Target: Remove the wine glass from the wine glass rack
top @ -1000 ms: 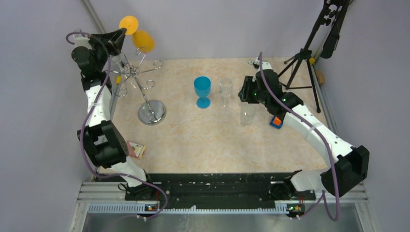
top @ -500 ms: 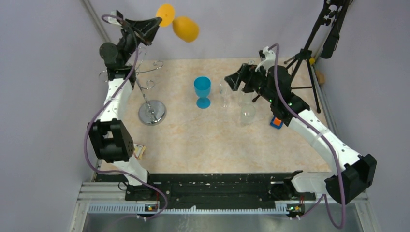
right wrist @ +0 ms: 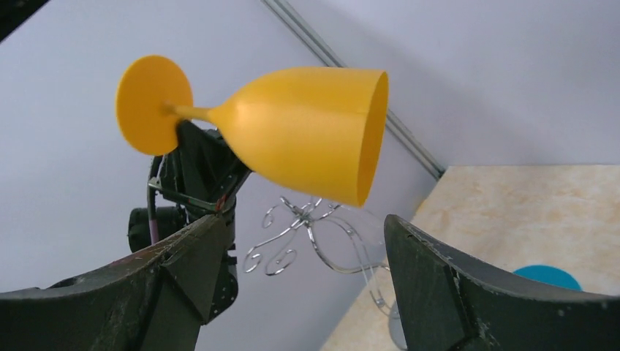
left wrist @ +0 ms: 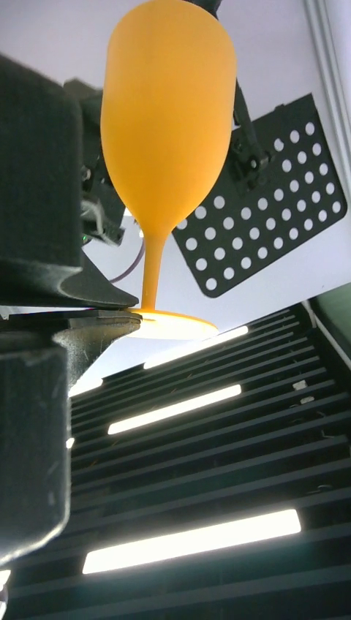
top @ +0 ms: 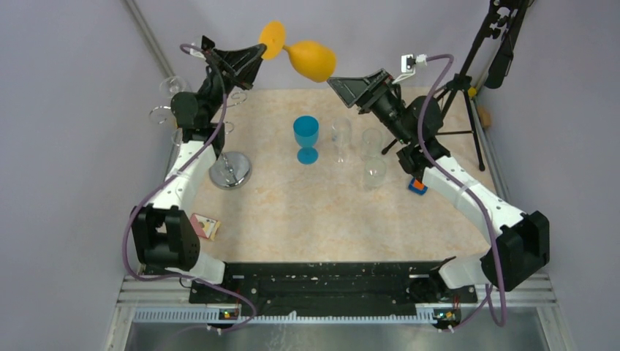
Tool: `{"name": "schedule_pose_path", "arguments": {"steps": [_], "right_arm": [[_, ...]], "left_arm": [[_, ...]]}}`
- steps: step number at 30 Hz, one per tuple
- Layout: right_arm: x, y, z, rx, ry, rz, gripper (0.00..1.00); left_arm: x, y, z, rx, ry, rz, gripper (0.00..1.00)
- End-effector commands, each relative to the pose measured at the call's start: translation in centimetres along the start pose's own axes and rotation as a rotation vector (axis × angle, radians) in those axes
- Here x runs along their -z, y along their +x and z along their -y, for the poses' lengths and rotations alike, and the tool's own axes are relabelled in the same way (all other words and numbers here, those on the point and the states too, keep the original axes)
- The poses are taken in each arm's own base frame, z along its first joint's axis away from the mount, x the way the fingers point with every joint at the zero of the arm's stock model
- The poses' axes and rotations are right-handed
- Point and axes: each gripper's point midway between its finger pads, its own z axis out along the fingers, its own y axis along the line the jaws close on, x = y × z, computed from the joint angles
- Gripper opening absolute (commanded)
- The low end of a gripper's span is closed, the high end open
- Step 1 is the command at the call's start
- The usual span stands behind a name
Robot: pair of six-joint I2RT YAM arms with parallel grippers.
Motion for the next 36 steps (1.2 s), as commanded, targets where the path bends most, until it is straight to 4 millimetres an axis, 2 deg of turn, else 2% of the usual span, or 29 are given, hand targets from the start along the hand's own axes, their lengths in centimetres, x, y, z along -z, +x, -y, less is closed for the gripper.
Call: {"name": "schedule_pose_path", "arguments": {"steps": [1, 8, 16, 22, 25, 26, 27, 31, 36], "right_arm": [[-0.8, -1.8, -3.8, -0.127, -0.175, 0.062, 0.81], [-0.1, -2.0, -6.7, -0.095, -0.369, 0.080, 0.71], [0.6, -1.9, -9.4, -0.099, -0.566, 0.070, 0.58], [1.0, -1.3, -11.4, -0.084, -0.683, 0.001, 0.32], [1.0, -1.4, -11.4, -0.110, -0.684, 0.002, 0.09], [1.0, -1.5, -11.3, -0.114, -0.681, 0.011, 0.02], [0.9, -1.6, -11.2, -0.118, -0.675, 0.018, 0.00], [0.7, -1.9, -10.7, -0.104, -0.636, 0.043, 0.00], [0.9, -3.1, -9.4, -0.046, -0.521, 0.131, 0.00]], "left_arm": [[1.0, 2.8, 5.0, 0.152, 0.118, -0.046, 0.00], [1.5, 4.7, 5.3, 0.225, 0.102, -0.091, 0.00], [1.9, 5.6, 5.7, 0.262, 0.108, -0.106, 0.00], [1.9, 6.1, 5.3, 0.248, 0.081, -0.128, 0.00], [1.2, 6.9, 5.4, 0.192, 0.029, -0.166, 0.00], [1.1, 7.1, 5.3, 0.173, 0.009, -0.172, 0.02], [1.0, 7.2, 5.2, 0.155, -0.005, -0.172, 0.09], [1.0, 7.0, 4.3, 0.126, -0.043, -0.160, 0.35], [1.0, 6.8, 3.1, 0.062, -0.093, -0.146, 0.58]]}}
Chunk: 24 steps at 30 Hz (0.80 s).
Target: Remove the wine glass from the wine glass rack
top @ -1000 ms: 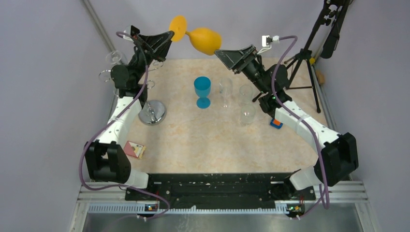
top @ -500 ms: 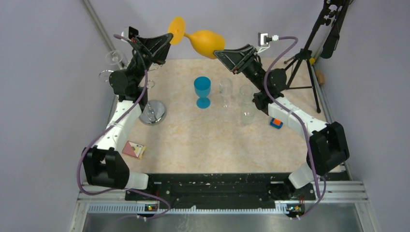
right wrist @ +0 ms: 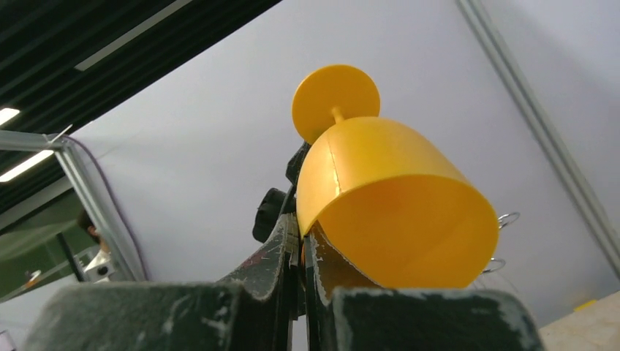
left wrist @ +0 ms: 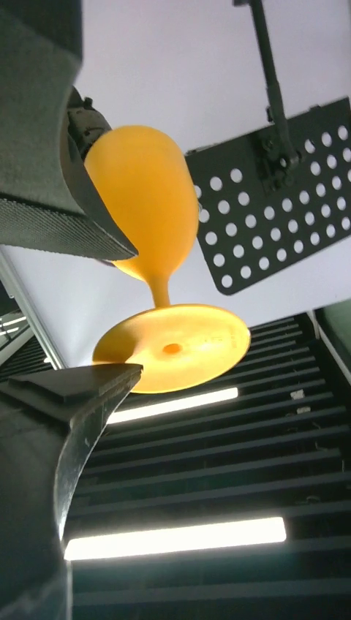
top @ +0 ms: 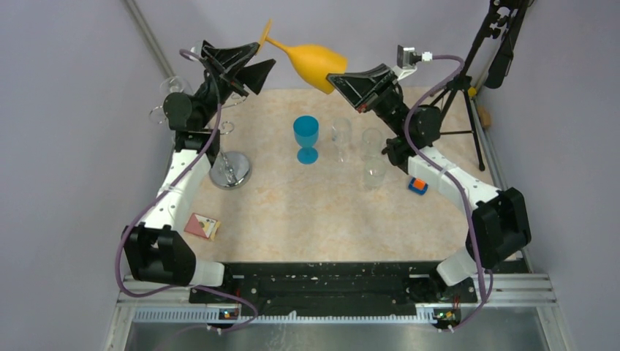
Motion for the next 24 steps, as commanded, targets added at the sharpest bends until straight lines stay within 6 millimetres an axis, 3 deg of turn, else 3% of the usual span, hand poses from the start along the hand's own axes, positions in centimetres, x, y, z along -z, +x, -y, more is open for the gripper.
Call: {"name": "schedule_pose_path", "arguments": {"steps": [1, 9, 12, 18, 24], "right_arm": [[0.2, -2.1, -0.7, 0.112, 0.092, 0.096, 0.00], [3.3, -3.7, 4.7, 0.256, 0.505, 0.103, 0.00], [4.7, -3.2, 6.0, 0.324, 0.622, 0.019, 0.00], [6.4, -1.2, 4.6, 0.444, 0.621, -0.199, 0.00], [7.8, 2.8, 1.7, 0.474, 0.461, -0.470, 0.00]], "left_arm": [[0.3, 3.5, 0.6, -0.007, -0.074, -0.119, 0.62], [0.6, 3.9, -0.4, -0.190, -0.204, -0.145, 0.74], [0.8, 3.4, -1.2, -0.266, -0.263, -0.143, 0.86], [1.0, 1.4, -1.7, -0.461, -0.359, -0.108, 0.91], [2.3, -2.0, -1.4, -0.599, -0.454, 0.002, 0.91]]}}
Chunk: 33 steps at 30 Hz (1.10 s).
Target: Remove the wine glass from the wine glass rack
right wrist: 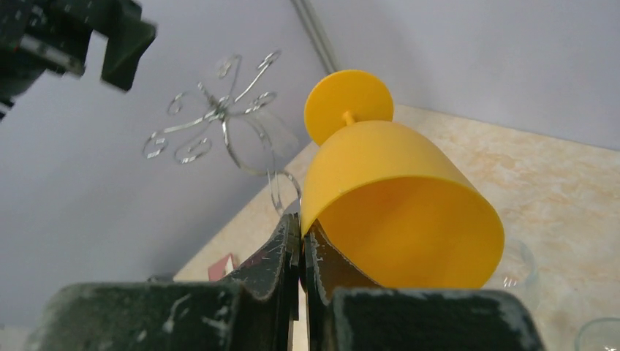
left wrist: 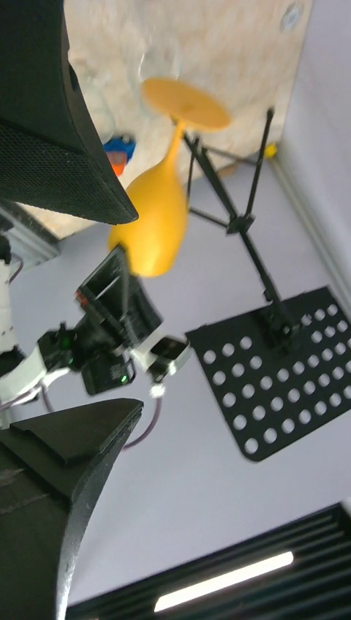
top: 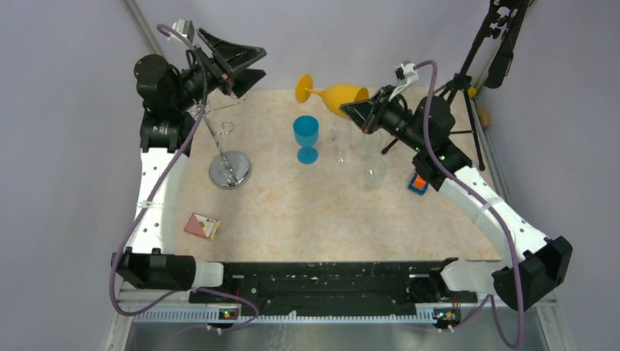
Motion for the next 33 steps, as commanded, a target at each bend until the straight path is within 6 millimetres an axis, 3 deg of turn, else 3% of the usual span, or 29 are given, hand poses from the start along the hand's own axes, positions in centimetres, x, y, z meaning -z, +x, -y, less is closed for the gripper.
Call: {"name": "schedule_pose_path", "arguments": {"steps": [1, 4, 8, 13, 17, 23, 33], "right_arm": [[3.1, -0.5, -5.3, 0.177, -0.234, -0.106, 0.00], [4.0, 1.6, -5.7, 0.183, -0.282, -0.219, 0.00], [4.8, 4.5, -4.5, 0.200, -0.265, -0.376, 0.00], [5.3, 8.7, -0.1, 0.269, -0.067, -0.621, 0.00], [5.4, 10.9, 3.1, 0.286, 0.098, -0.732, 0.00], [4.8, 13.5, 6.2, 0.319, 0.276, -0.834, 0.00], [4.0, 17.4, 7.5, 0.437, 0.386, -1.010, 0.00]], "left_arm": [[1.3, -2.0, -1.2, -0.151, -0.103, 0.082, 0.91], [2.5, -4.2, -1.7, -0.198, -0.153, 0.153, 0.91], [4.0, -6.2, -2.5, -0.268, -0.247, 0.227, 0.90], [6.4, -8.6, -4.6, -0.345, -0.431, 0.331, 0.89], [8.6, -10.3, -6.8, -0.349, -0.572, 0.403, 0.88], [10.1, -11.1, -8.2, -0.344, -0.653, 0.445, 0.87], [10.4, -11.3, -9.5, -0.316, -0.685, 0.437, 0.85]]}}
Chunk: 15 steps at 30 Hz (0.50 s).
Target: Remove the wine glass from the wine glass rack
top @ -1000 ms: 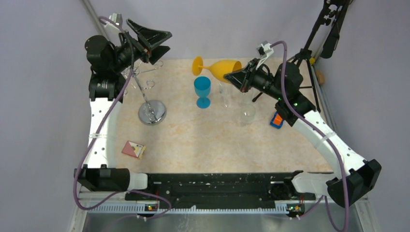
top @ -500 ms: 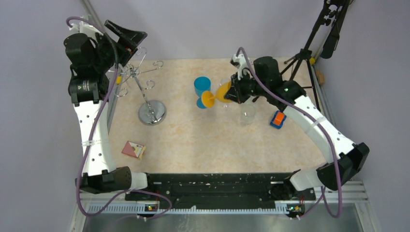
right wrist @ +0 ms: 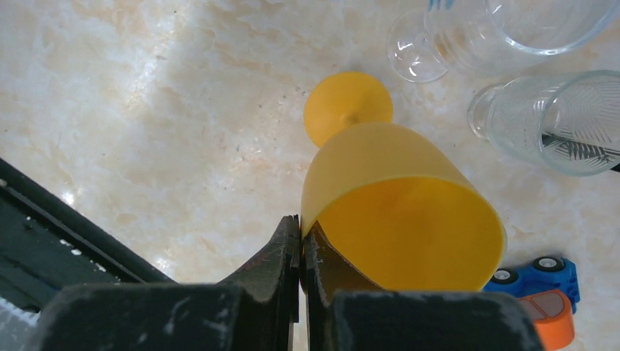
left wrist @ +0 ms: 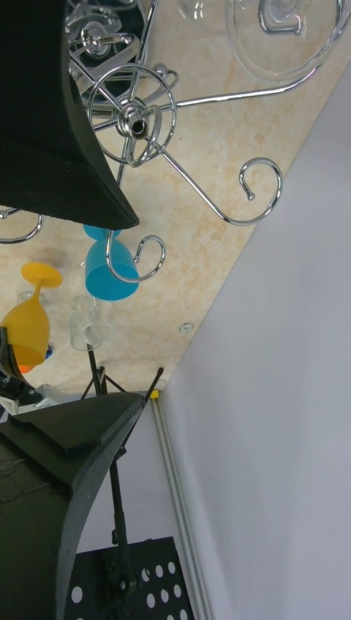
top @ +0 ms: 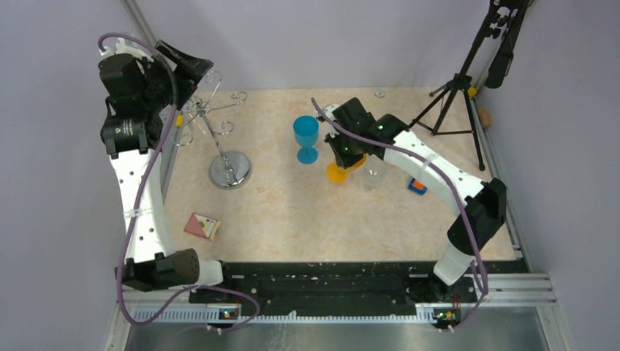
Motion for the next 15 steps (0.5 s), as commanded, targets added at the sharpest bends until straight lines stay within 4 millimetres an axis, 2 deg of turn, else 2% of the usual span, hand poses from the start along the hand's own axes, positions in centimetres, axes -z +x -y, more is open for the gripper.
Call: {"name": "schedule_pose_path", "arguments": {"steps": [1, 8, 15], "right_arm": [[0.6, -0.7, 1.0, 0.047, 0.101, -0.036, 0.00], [-0.8, 0.6, 0.8, 0.108, 0.102, -0.157, 0.00], [-2.0, 0.5, -0.5, 0.107, 0.046, -0.160, 0.02]], "left_arm": [[0.0, -0.8, -0.4, -0.025, -0.020, 0.027, 0.85], [0.1, -1.2, -0.9, -0.030, -0.033, 0.035, 0.85], [0.0, -1.5, -1.3, -0.031, -0.041, 0.040, 0.85]]}}
